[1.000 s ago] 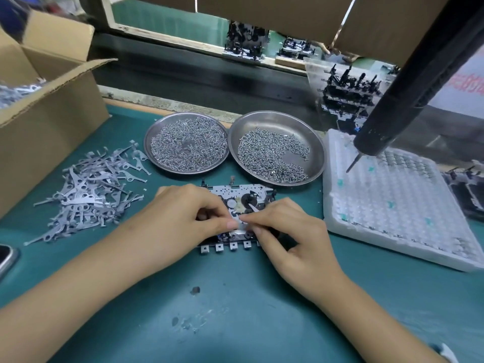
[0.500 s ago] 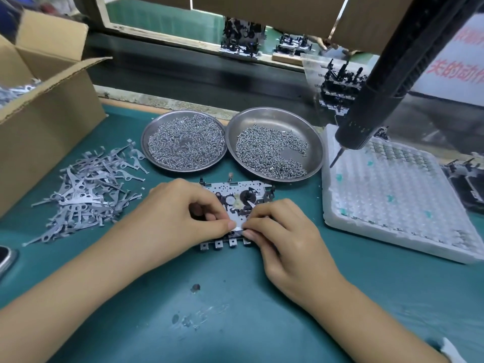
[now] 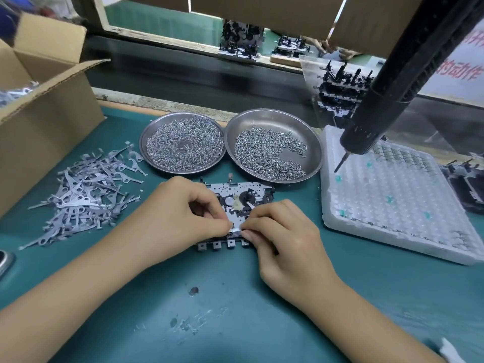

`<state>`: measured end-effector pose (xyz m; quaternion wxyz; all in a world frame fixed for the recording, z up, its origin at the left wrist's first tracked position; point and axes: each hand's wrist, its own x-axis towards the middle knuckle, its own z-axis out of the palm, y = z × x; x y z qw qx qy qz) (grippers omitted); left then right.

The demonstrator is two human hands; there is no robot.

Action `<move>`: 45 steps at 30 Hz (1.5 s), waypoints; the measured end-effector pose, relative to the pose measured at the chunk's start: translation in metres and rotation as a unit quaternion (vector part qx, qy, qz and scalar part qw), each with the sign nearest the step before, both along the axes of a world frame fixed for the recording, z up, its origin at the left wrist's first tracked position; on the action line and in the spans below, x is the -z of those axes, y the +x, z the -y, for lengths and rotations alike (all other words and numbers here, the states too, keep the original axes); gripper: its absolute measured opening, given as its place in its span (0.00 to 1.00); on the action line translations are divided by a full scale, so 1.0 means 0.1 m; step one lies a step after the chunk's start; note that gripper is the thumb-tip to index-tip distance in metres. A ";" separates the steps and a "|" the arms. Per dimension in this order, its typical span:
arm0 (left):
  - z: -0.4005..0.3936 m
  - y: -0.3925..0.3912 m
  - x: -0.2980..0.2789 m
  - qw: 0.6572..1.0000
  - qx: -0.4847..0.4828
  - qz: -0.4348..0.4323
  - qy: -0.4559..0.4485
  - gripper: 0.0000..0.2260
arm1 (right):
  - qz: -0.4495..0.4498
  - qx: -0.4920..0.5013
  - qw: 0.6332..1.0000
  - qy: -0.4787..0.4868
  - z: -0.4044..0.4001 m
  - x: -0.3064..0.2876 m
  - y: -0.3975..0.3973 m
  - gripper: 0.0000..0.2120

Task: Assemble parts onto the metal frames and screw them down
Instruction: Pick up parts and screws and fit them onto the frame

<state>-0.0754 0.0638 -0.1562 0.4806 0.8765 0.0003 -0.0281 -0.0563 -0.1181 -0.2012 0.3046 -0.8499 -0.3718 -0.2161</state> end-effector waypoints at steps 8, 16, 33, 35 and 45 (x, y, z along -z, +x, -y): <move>-0.06 0.01 -0.02 0.999 0.033 -0.008 0.001 0.03 | -0.149 0.002 0.973 0.178 0.05 -0.06 0.07 0.06; -0.10 0.03 -0.01 0.999 0.051 -0.011 0.006 0.05 | -0.169 0.023 0.965 0.198 0.05 -0.05 0.08 0.08; -0.35 0.71 0.08 0.920 -0.200 0.078 0.328 0.09 | -0.159 -0.006 0.970 0.186 0.04 -0.05 0.07 0.06; -0.32 0.67 0.08 0.912 -0.218 0.109 0.329 0.05 | -0.155 -0.006 0.971 0.181 0.04 -0.06 0.07 0.07; -0.29 0.55 0.16 0.922 -0.222 0.212 0.236 0.02 | -0.152 0.025 0.967 0.202 0.06 -0.06 0.09 0.07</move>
